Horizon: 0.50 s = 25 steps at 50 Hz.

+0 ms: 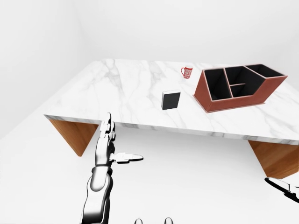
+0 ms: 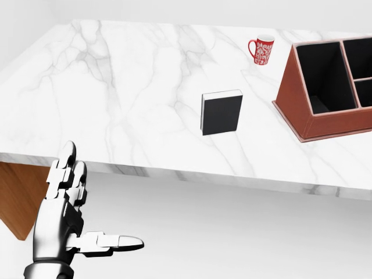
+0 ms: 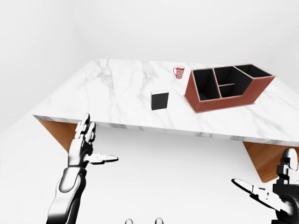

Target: Pick up the book and place it in the left compartment of the caddy.

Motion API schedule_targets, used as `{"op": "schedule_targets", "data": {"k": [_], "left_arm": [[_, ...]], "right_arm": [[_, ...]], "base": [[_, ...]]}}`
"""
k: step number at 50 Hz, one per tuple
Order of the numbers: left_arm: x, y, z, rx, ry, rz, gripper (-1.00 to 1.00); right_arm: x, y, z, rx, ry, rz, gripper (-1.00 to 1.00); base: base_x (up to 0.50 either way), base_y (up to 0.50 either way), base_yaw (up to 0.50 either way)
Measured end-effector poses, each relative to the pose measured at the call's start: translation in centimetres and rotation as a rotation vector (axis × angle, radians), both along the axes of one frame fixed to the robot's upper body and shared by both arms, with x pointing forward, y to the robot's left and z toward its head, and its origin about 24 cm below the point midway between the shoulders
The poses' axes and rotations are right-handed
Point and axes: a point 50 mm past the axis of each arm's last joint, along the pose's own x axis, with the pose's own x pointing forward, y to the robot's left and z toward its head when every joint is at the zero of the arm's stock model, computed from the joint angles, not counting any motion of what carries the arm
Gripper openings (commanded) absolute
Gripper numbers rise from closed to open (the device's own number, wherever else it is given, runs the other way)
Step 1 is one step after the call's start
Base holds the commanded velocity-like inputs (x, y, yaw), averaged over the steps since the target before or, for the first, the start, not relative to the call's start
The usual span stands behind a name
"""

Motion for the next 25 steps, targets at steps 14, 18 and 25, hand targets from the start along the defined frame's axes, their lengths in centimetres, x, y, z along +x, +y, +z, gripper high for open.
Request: {"op": "schedule_targets", "data": {"k": [14, 18, 25], "left_arm": [[0.09, -0.04, -0.04, 0.003, 0.002, 0.000, 1.00], [0.16, -0.03, -0.12, 0.004, 0.003, -0.001, 1.00], [0.34, 0.00, -0.41, 0.005, 0.002, -0.002, 1.00]], "right_arm": [[-0.02, 0.07, 0.19, -0.005, -0.007, 0.004, 1.00], [-0.02, 0.09, 0.24, -0.007, -0.009, 0.005, 1.00], [0.05, 0.12, 0.12, -0.004, -0.005, 0.010, 1.00]], "base": [[0.00, 0.00, 0.14], [0.00, 0.00, 0.14], [0.00, 0.00, 0.14]]}}
